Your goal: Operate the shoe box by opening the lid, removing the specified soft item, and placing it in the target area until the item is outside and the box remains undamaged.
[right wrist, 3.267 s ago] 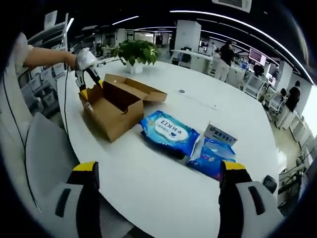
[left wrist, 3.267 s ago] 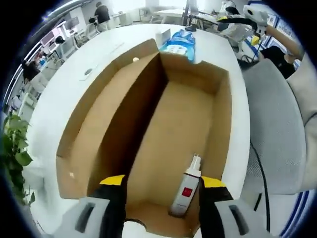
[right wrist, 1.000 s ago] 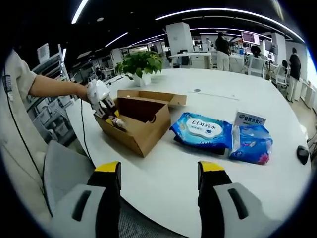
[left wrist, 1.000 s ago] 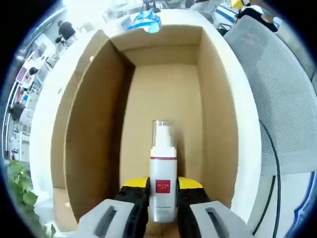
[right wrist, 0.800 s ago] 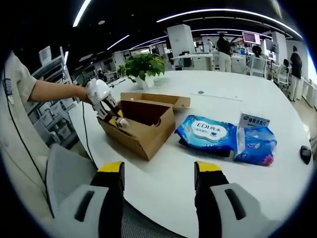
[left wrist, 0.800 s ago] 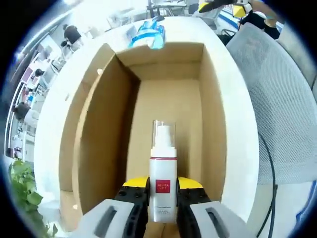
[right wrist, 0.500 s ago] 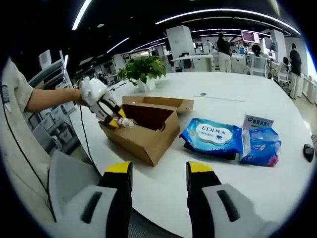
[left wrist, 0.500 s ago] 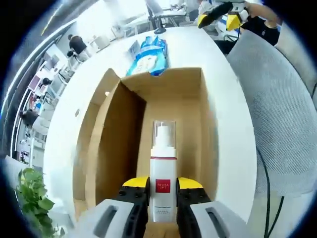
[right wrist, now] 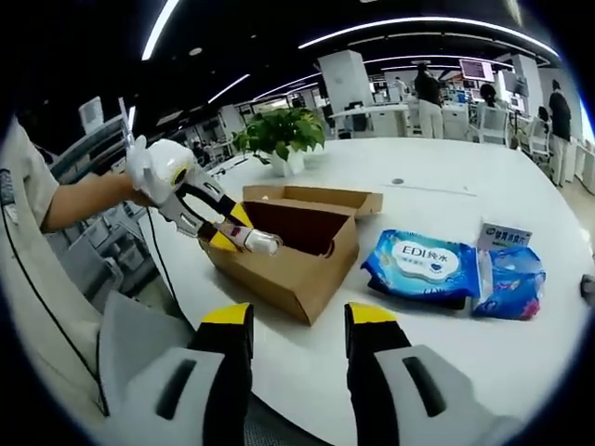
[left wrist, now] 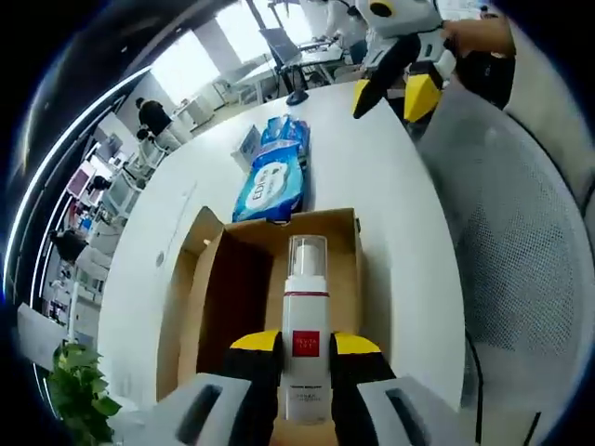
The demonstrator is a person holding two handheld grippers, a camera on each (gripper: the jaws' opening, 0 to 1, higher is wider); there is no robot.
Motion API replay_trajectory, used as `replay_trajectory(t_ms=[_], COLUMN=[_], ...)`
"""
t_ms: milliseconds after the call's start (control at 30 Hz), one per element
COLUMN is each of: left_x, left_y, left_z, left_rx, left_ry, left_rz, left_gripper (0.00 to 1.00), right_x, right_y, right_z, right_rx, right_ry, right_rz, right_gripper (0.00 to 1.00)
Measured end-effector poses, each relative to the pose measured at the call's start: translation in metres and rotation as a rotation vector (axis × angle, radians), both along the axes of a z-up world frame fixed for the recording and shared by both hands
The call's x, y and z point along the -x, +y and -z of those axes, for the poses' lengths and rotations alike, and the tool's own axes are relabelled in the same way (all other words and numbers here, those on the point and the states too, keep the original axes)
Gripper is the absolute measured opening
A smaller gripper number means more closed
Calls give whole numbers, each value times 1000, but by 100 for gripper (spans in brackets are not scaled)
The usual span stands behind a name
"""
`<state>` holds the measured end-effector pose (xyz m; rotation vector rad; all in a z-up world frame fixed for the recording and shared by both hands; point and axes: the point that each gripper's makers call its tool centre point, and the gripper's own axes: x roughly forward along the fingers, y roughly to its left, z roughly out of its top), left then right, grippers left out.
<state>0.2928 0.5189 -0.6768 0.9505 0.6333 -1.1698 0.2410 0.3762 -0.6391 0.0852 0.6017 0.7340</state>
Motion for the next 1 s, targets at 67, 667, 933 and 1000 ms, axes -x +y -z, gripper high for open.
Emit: replay_trajectory(t_ms=[67, 667, 933, 1000], left_x=[1, 31, 40, 44], left_y=[-4, -47, -62, -67], left_z=[1, -11, -24, -28], left_rx=[10, 176, 260, 294], left_ry=[-3, 21, 23, 37], left_rz=[6, 39, 83, 93], left_gripper=[19, 18, 18, 18], right_x=[-1, -3, -6, -7], right_y=[3, 26, 24, 24], right_z=[-2, 9, 3, 2], right_rx=[-16, -98, -186, -210], right_ry=[3, 71, 102, 109], right_rz=[5, 12, 42, 49], right_gripper=[35, 32, 32, 31])
